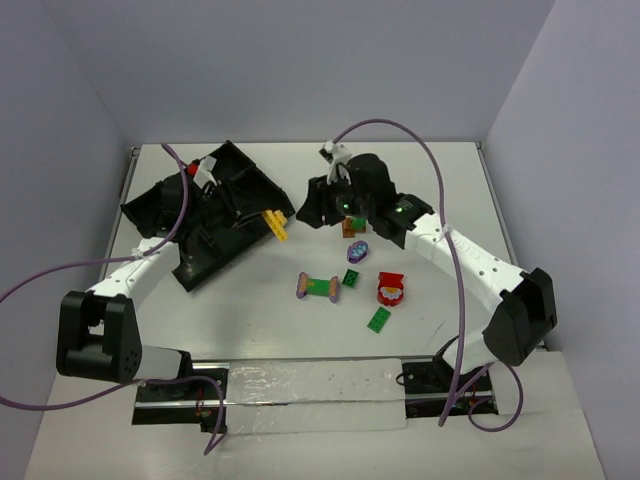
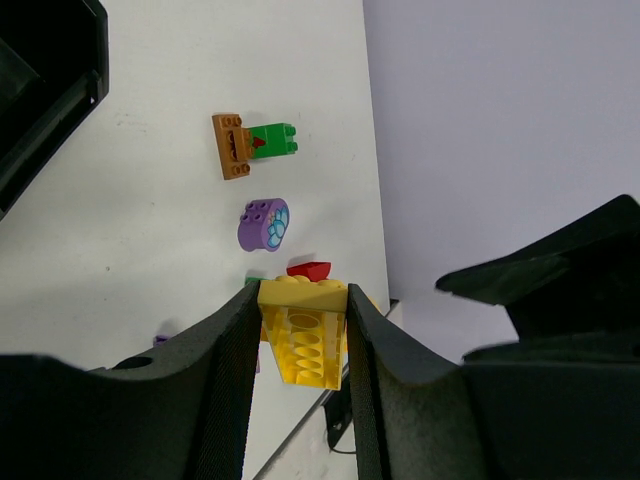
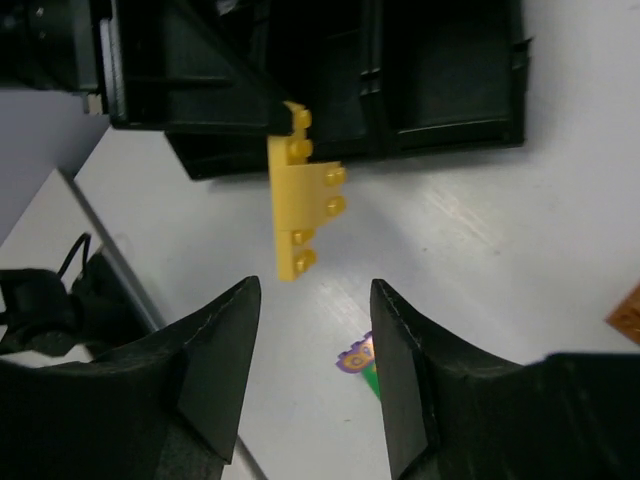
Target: Sort the legos into containers by color
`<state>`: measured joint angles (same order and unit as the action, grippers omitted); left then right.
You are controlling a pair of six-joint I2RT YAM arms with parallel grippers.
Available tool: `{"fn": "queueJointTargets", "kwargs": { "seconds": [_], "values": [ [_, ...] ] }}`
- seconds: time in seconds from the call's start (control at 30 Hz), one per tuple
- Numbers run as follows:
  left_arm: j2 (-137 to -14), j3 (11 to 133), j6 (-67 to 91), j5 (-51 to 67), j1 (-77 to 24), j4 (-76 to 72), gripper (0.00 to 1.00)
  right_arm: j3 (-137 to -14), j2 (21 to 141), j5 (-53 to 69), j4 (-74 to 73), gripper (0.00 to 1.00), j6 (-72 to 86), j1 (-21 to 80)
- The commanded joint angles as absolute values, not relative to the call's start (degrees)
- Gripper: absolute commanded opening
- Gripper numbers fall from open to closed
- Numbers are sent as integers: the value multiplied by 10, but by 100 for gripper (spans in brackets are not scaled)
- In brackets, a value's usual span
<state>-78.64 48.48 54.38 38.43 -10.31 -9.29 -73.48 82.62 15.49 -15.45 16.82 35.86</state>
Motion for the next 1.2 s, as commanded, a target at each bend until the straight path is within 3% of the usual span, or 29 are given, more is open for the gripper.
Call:
{"fn": "queueJointTargets", "kwargs": {
  "seconds": [0.0, 0.73, 1.17],
  "values": [
    [-763, 470, 543, 390, -100, -130, 0, -731, 851, 188, -111, 59, 172, 388],
    [-786, 468, 511, 394, -100, -82, 0, -787, 965, 196, -74, 51, 255, 417],
    [-780, 469, 512, 397, -100, -83, 0, -801, 1001, 228, -52, 29, 276, 420]
  ]
}}
